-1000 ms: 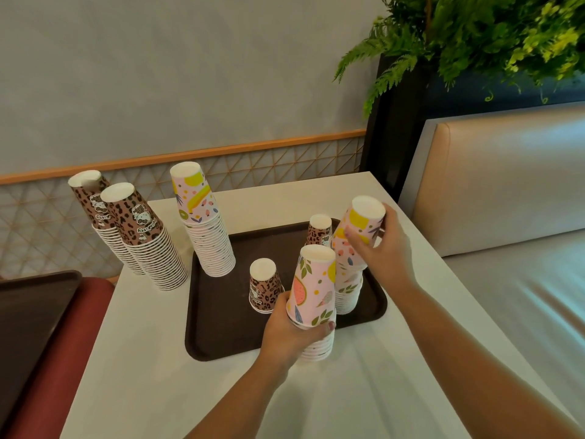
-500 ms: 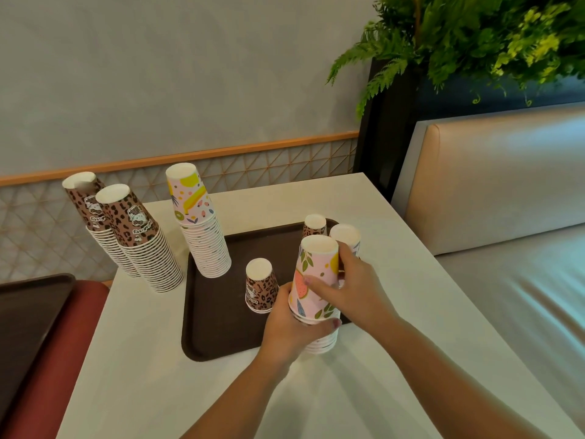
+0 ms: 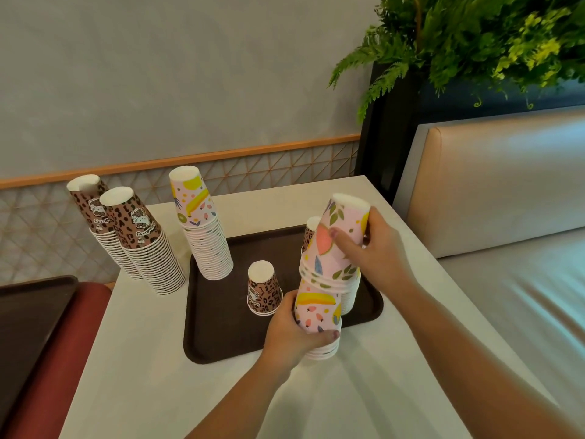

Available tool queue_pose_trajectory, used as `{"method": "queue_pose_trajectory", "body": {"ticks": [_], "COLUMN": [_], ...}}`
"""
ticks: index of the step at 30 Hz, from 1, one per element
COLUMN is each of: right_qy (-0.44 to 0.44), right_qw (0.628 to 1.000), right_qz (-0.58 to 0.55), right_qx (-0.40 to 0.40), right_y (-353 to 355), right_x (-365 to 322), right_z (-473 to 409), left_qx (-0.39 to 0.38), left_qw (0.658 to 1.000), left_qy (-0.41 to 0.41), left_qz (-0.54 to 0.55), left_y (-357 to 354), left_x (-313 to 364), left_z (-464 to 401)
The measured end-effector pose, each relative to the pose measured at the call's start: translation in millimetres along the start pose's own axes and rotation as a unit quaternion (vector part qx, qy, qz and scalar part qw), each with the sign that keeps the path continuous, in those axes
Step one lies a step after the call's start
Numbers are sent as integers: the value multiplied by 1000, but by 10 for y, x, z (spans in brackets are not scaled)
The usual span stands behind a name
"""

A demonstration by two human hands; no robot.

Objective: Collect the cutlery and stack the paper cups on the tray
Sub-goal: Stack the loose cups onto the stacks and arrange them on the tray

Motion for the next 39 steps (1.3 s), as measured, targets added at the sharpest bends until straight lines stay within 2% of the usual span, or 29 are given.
{"method": "queue_pose_trajectory", "body": {"ticks": [6, 9, 19, 24, 26, 29, 30, 32, 34, 36, 39], "right_qy": [90, 127, 9, -74, -59, 42, 82, 119, 90, 65, 84], "right_qw": [987, 977, 995, 989, 988, 987, 985, 989, 995, 993, 994], "right_qz": [-32, -4, 74, 121, 140, 112, 93, 54, 33, 18, -26], "right_qx": [131, 169, 66, -41, -19, 106, 122, 72, -33, -95, -60], "right_y": [459, 568, 105, -180, -157, 94, 143, 104, -63, -171, -37], "right_x": [-368, -391, 445, 903, 919, 563, 398, 111, -75, -176, -372], "right_z": [-225, -288, -259, -133, -89, 41, 98, 169, 189, 206, 146], "left_qx": [6, 10, 20, 22, 22, 30, 38, 54, 53, 41, 44], "left_qw": [1000, 1000, 999, 999, 999, 999, 999, 996, 992, 988, 977], "left_qy": [16, 20, 33, 20, 12, -16, -31, -74, -113, -145, -203], "left_qz": [-2, -4, 0, 17, 21, 25, 21, 9, -11, -21, -40], "left_y": [28, 41, 97, 106, 102, 99, 109, 133, 125, 92, 78], "left_x": [-31, -36, -36, 29, 75, 221, 315, 557, 830, 1098, 1521], "left_z": [-22, -32, -35, -32, -31, -4, 10, 42, 85, 128, 164]}}
Point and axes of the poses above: each hand's wrist, its own z-axis away from the middle knuckle, its own y-axis out of the back of the hand, x = y × z, the point moved 9 cm from there along -z, towards the middle knuckle, and after that the axes turned 1 degree about -x, right-handed, at the moved point
